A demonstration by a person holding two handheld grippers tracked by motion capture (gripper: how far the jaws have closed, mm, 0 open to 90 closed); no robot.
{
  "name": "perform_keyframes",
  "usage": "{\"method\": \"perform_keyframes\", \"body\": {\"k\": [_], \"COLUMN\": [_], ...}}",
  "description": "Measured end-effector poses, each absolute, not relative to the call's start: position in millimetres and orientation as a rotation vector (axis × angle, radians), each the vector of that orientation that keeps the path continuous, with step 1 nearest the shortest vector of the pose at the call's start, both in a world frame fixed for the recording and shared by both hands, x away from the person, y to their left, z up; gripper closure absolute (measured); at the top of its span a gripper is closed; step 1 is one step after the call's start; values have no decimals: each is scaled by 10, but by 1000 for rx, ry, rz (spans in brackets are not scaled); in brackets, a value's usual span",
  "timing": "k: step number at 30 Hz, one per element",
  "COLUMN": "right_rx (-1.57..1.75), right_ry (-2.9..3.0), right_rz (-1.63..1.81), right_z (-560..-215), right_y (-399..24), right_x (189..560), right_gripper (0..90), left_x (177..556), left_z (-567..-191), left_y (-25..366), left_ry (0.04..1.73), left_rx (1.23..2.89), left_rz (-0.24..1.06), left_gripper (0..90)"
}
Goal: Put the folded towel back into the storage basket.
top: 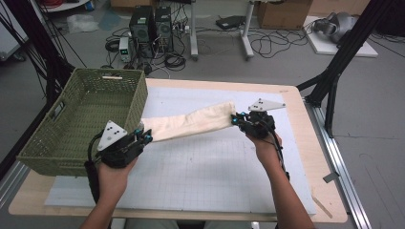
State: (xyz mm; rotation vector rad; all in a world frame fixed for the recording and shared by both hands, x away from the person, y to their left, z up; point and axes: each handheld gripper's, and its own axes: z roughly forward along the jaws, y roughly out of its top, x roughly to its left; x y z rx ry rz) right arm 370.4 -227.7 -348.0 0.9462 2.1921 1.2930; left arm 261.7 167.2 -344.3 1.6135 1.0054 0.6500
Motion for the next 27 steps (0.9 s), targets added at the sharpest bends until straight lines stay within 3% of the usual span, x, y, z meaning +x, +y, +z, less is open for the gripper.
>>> {"method": "perform_keyframes", "body": {"k": [27], "right_rx": [711], "right_ry": [2290], "right_rz": [1314], "right_z": [-3104], "right_y": [-1280], "right_x": [4264], "right_gripper": [828], "left_x": [2336], "left_z": [-3262], "left_y": [2257], "left_ry": [1121], "left_rx": [1488], "left_rz": [804], "left_gripper": [811]}}
